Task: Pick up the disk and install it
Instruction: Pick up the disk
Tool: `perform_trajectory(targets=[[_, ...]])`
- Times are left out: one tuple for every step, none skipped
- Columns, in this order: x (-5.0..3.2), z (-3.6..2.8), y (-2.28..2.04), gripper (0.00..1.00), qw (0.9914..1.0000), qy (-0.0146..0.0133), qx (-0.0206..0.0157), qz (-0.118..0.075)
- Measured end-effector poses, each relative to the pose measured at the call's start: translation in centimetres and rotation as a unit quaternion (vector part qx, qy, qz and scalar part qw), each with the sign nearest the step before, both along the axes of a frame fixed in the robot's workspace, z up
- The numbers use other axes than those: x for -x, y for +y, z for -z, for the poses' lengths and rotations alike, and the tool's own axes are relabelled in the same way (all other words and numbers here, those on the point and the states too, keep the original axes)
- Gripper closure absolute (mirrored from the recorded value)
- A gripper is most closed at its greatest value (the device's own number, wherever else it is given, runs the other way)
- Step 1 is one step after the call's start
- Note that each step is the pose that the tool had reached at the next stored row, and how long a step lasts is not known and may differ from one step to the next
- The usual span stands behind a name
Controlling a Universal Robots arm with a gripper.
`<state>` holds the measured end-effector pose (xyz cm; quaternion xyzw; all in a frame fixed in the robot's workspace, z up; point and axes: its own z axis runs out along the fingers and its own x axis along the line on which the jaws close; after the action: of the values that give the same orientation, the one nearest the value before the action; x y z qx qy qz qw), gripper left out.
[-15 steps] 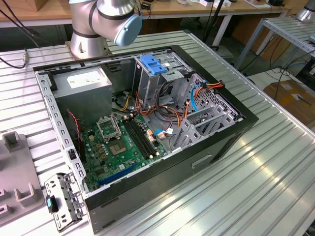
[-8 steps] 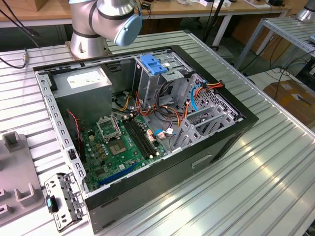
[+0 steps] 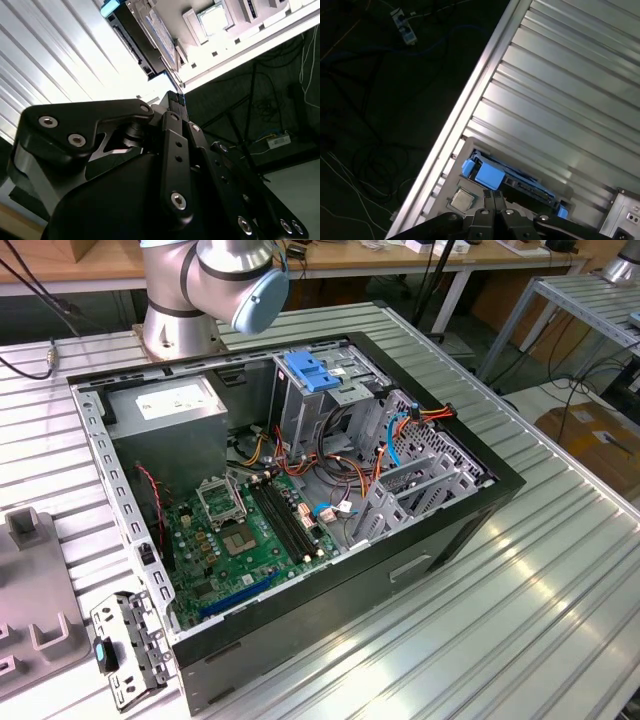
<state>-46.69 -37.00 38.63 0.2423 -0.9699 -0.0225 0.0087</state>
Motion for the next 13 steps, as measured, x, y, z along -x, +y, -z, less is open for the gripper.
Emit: perform_trajectory(targets=[[0.0,0.0,0.0,0.89,0.99998,0.0,0.0,-0.007],[0.0,0.0,0.01,0.89,0.99993,0.0,0.0,-0.012],[0.01,0.0,0.0,0.89,0.99986,0.0,0.0,-0.017],[0.0,0.0,0.0,0.89,0.99973,0.0,0.0,-0.023],[0.0,0.0,0.0,0.89,0.99959,0.0,0.0,-0.029],[0.0,0.0,0.0,0.89,0.99942,0.0,0.0,-0.034],[0.0,0.0,0.0,0.89,0.9992,0.0,0.0,-0.04],[0.0,0.0,0.0,0.89,0.99894,0.0,0.0,-0.046],[0.0,0.0,0.0,0.89,0.99864,0.0,0.0,-0.052],[0.0,0.0,0.0,0.89,0.99826,0.0,0.0,-0.059],[0.0,0.0,0.0,0.89,0.99796,0.0,0.0,-0.064],[0.0,0.0,0.0,0.89,0.9973,0.0,0.0,-0.073],[0.0,0.0,0.0,0.89,0.99682,0.0,0.0,-0.08]])
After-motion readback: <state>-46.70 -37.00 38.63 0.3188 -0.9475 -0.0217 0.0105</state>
